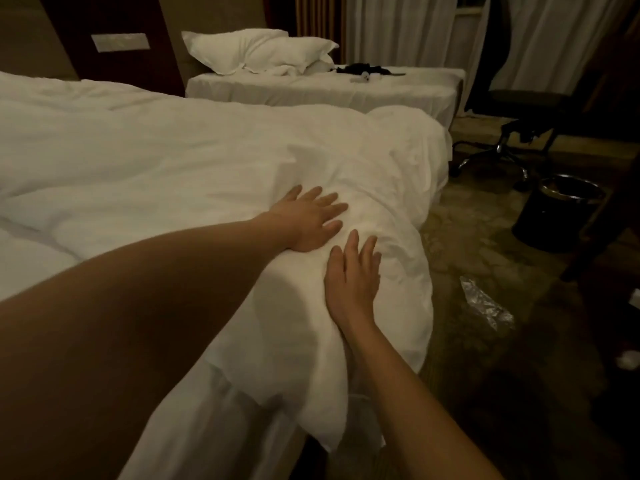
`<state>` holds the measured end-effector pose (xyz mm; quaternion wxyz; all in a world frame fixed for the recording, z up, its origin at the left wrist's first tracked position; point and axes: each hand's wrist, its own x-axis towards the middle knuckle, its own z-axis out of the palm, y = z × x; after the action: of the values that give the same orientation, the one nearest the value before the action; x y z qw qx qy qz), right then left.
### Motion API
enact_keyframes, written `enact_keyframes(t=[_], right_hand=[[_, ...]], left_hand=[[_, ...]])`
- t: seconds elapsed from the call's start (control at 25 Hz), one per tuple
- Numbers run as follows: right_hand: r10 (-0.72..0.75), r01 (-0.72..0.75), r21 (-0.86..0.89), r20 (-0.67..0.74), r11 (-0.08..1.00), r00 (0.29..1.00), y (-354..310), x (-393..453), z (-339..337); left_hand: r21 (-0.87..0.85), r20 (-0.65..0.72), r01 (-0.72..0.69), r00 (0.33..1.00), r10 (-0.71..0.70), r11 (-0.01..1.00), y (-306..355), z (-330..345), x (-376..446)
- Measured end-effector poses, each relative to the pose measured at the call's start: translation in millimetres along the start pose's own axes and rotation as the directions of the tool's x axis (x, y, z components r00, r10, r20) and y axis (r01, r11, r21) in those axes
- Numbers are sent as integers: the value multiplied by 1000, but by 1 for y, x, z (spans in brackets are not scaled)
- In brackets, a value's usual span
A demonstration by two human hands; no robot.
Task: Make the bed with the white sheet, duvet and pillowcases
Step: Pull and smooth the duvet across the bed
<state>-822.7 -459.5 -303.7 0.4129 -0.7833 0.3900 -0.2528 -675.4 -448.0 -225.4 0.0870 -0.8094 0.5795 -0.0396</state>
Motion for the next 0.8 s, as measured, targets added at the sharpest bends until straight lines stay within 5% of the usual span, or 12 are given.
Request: enact_keyframes(t=[0.12,0.28,0.36,0.56,0.8], right_hand=[[91,-70,-180,115,981,989,-46,-22,7],[-1,96,-422,221,902,975,-108,-51,37],[-17,117,-517,196,848,981,-99,-62,39],[164,-97,-567,68,818,984,-100,-68,34],[-197,223,-694,118,685,973,-178,-66,152]], left_hand=[[84,-7,5,1000,-4,996,-22,-9,-40],[46,-50,51,998,-49,998,-66,-14,-96],[-71,-62,93,993,-98,993,-102,-4,-128],[-174,-54,161,983,-173,971,-176,32,-181],[-177,-102,119,985,-138,977,-208,35,-170]])
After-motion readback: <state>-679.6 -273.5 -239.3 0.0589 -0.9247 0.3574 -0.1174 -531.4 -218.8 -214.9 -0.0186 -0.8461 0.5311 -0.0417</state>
